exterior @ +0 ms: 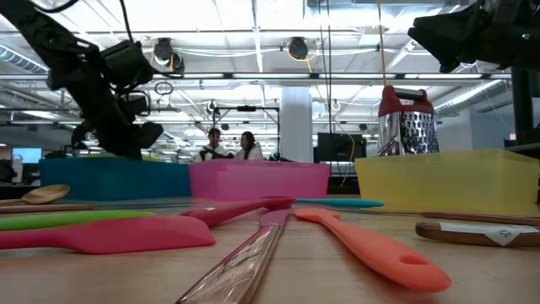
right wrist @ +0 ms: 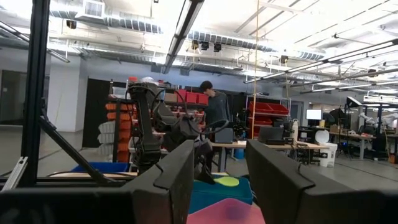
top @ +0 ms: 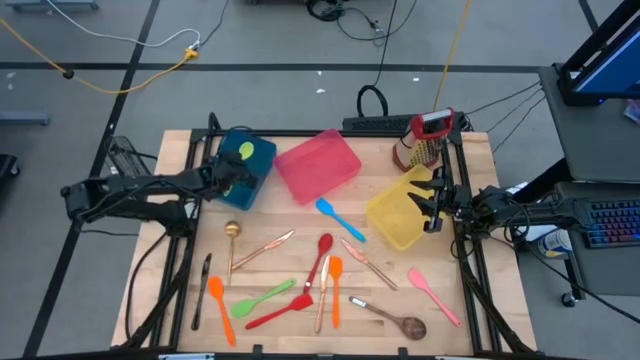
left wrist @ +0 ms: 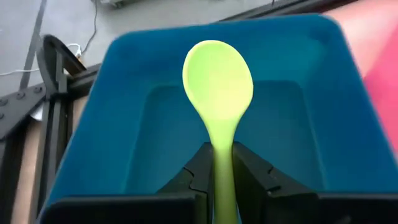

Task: Pick & Place Kitchen Items
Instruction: Put the green spoon into the blue bin

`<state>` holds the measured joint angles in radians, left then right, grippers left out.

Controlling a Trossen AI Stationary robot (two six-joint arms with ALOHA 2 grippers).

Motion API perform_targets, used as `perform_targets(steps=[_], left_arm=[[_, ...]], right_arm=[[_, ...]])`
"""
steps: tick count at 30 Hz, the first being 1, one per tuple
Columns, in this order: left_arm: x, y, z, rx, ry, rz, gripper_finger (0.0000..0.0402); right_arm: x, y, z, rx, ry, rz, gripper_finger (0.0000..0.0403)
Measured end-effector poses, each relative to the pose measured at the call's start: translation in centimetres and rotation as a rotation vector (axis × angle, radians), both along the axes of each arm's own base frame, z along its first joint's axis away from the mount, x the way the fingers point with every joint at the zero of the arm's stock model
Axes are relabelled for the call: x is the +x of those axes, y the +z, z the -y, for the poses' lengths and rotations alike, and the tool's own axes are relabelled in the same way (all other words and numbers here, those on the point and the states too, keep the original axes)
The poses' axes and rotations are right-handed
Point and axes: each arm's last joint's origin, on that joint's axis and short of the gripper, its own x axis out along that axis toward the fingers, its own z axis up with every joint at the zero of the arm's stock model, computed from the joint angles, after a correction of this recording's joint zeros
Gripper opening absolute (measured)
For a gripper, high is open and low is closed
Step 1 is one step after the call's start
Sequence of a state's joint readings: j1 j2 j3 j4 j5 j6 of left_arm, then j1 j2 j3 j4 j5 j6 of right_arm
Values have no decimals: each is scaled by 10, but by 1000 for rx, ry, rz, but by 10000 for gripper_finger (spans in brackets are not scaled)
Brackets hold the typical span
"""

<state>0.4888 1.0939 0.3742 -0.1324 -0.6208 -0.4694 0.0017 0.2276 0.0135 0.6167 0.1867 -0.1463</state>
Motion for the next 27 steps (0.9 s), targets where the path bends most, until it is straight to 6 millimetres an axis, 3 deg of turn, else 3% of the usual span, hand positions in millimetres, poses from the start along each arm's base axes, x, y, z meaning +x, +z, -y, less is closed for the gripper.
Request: perform_targets(steps=[19,27], left_arm=[[-14,-7,-19,-44,7,49,36],[-15,-22,-32,-114,-6,4,46]], right_arm=[[0,0,0,0,0,0,141],[0,0,0,0,0,0,141]])
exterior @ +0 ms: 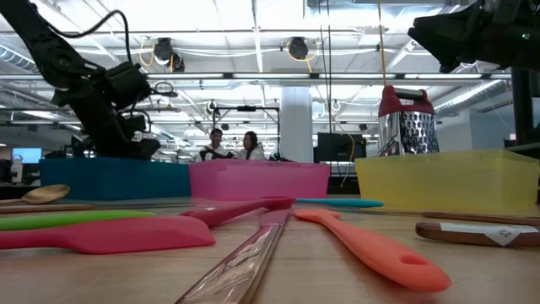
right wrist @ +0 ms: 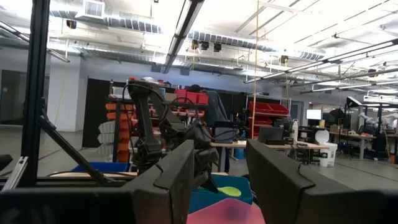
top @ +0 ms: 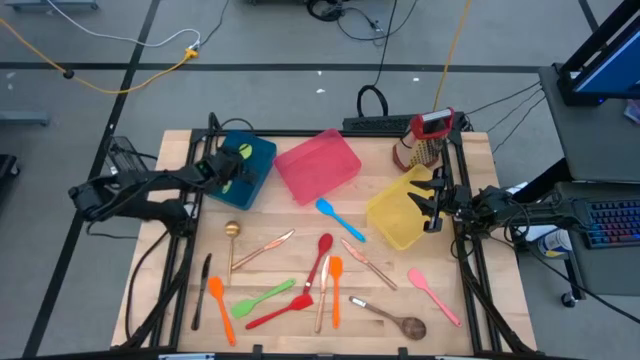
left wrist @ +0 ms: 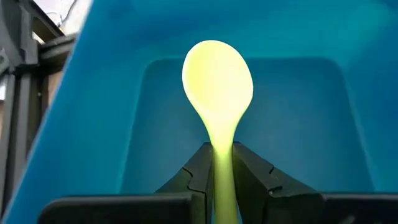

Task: Pick & Place Kitchen Items
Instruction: Put the green spoon into the blue bin, then put the gold spoon into the blue bin

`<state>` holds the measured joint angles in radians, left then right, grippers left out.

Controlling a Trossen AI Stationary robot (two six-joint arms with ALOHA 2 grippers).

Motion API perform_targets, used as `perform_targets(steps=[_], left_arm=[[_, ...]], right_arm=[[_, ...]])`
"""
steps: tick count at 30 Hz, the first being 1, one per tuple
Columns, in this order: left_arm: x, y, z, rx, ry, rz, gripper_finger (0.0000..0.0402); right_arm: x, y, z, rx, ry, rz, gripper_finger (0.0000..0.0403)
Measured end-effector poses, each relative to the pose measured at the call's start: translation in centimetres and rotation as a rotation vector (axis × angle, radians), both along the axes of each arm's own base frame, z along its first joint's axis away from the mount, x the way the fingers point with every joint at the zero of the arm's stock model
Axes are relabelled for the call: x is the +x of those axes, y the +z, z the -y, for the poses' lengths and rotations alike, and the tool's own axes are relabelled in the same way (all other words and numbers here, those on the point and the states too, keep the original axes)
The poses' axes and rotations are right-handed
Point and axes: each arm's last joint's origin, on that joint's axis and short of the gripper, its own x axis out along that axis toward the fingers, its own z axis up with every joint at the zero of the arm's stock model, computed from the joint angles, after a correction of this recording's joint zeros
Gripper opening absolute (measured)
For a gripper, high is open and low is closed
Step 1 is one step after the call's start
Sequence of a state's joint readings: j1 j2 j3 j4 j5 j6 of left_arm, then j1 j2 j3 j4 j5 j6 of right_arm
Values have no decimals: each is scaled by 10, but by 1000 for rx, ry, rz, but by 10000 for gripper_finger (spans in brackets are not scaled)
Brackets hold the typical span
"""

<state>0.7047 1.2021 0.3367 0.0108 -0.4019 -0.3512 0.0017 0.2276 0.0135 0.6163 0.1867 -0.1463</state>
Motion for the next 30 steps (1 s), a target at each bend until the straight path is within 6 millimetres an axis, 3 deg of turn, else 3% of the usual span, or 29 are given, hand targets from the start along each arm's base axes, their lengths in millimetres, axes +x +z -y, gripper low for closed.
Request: perform_targets(steps=[9,20,30], left_arm=[[-5,-10,-15,-20,32,-14,38],[-2,-13,-12,-17,12,-54,49],[-2,-13,-12,-17,11,-54,102]], right_arm=[[0,0,0,1,0,0,141],[0,0,0,0,0,0,141],[0,0,0,0,0,0,141]])
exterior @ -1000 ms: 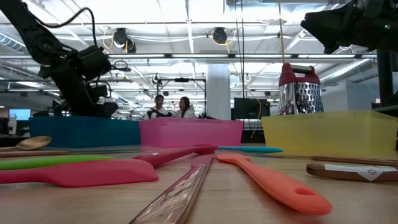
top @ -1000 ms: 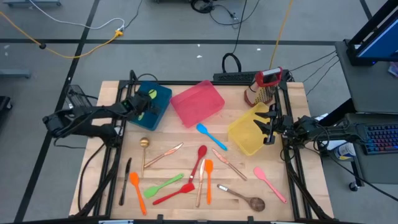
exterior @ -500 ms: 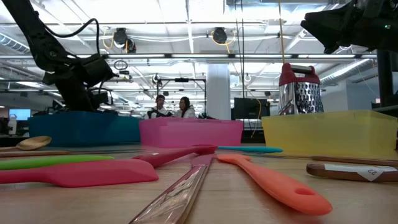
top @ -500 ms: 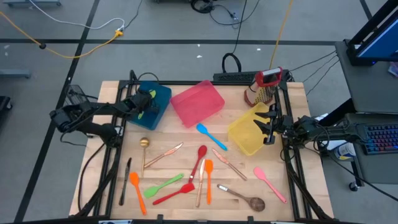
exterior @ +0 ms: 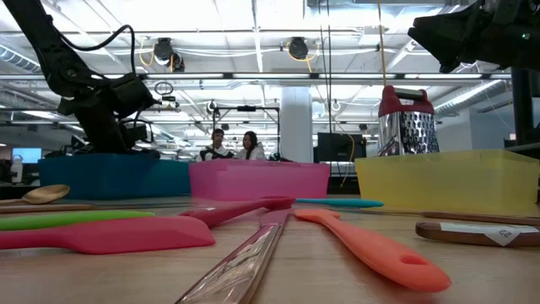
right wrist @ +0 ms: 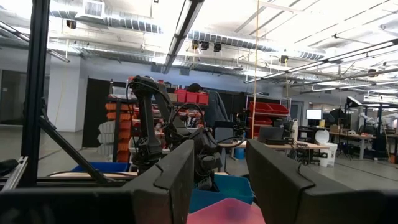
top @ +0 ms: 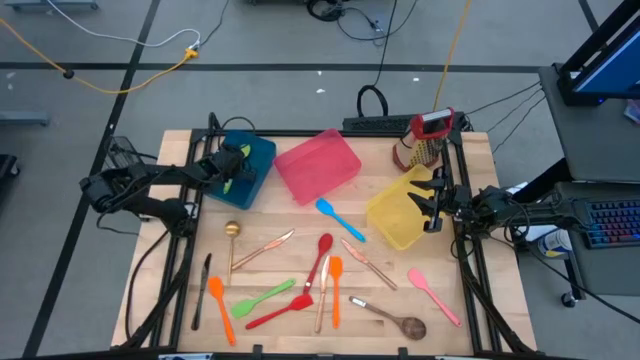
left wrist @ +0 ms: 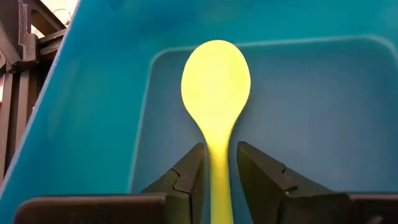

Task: Pick & Place Kitchen Items
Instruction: Put the gold spoon into the blue bin

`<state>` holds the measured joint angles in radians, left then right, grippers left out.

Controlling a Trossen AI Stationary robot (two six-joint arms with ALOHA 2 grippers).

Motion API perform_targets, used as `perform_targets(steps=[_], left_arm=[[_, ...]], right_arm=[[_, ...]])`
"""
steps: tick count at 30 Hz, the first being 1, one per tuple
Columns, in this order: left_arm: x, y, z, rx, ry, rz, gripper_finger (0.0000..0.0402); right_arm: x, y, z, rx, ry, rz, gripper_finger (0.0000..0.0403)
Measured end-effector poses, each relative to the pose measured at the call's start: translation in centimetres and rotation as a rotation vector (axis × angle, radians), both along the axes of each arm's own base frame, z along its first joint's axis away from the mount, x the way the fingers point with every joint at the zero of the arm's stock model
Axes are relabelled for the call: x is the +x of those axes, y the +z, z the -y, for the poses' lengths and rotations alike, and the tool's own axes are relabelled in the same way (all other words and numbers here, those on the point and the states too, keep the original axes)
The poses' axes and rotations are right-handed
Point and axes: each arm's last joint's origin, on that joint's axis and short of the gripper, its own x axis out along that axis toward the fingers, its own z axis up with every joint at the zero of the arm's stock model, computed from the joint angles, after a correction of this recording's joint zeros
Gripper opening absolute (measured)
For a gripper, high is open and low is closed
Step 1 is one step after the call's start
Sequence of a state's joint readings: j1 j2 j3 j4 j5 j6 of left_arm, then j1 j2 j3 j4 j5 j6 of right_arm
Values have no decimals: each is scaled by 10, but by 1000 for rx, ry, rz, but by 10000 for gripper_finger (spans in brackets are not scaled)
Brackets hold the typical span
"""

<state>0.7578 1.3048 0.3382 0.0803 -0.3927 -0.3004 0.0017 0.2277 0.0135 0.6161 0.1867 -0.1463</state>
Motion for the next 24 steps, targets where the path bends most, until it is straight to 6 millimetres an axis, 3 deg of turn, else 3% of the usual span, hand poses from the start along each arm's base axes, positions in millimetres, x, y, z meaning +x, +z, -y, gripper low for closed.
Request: perform_targets(steps=[10,24], left_arm=[[0,6,1,12,12,41,115],[-3,41,8,112,-37,240,115]], right_arm=[[0,0,0,1,0,0,141],[0,-1,0,2,1,-7,141]])
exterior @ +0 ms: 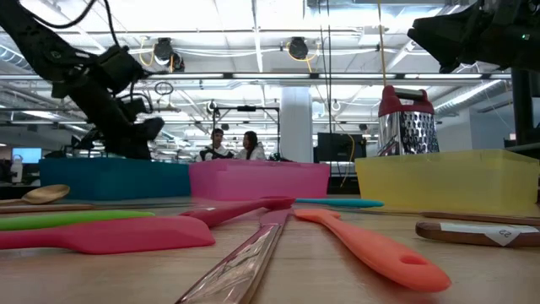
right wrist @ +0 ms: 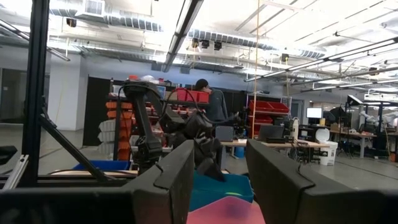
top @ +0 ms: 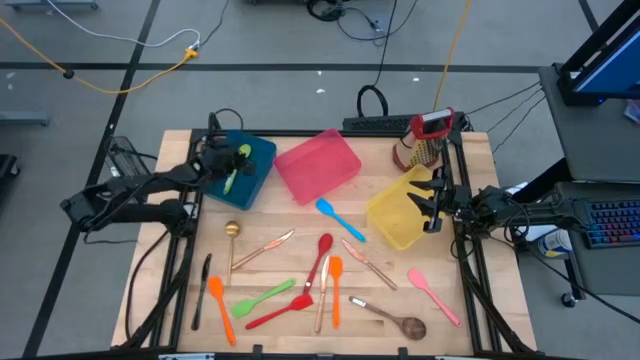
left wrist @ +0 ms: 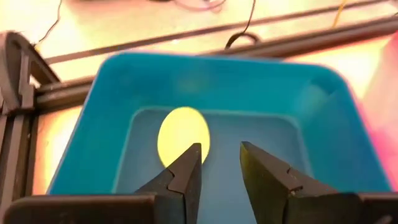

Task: Pick & Place Kitchen Items
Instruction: Put the gold spoon into the blue bin

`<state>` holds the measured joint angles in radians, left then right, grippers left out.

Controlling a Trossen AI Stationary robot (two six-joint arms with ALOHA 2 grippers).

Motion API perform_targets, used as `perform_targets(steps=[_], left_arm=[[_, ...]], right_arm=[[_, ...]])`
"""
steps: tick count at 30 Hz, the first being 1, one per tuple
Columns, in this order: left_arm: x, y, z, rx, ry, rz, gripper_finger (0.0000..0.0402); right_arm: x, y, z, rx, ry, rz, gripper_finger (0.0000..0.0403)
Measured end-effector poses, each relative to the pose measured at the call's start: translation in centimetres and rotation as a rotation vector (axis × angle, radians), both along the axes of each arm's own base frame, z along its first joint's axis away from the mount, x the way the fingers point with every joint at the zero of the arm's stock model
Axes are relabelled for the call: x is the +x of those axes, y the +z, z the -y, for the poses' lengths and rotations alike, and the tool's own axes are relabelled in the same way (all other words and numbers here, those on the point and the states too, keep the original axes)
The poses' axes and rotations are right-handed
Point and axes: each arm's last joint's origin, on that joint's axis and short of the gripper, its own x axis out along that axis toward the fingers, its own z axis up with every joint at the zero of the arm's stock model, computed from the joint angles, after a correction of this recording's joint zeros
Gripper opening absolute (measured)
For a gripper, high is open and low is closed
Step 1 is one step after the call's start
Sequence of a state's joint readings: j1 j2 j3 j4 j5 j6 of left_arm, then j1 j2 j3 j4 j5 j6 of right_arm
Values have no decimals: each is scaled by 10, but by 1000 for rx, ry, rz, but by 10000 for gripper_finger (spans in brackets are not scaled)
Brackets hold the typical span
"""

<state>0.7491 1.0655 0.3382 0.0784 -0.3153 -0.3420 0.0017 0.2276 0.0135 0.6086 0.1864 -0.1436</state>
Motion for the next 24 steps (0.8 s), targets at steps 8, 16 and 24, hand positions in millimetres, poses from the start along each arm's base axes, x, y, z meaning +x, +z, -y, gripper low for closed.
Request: perform_targets(steps=[8,16,24], left_arm=[[5,23,18,84,-89,114,115],[11,41,45,153,-187,220,115],[28,53,74,252,-301,283,115]], right_arm=[[0,0,0,-2,-1,0,141],[0,0,0,-2,-1,0,141],[0,0,0,-2,-1,1,141]])
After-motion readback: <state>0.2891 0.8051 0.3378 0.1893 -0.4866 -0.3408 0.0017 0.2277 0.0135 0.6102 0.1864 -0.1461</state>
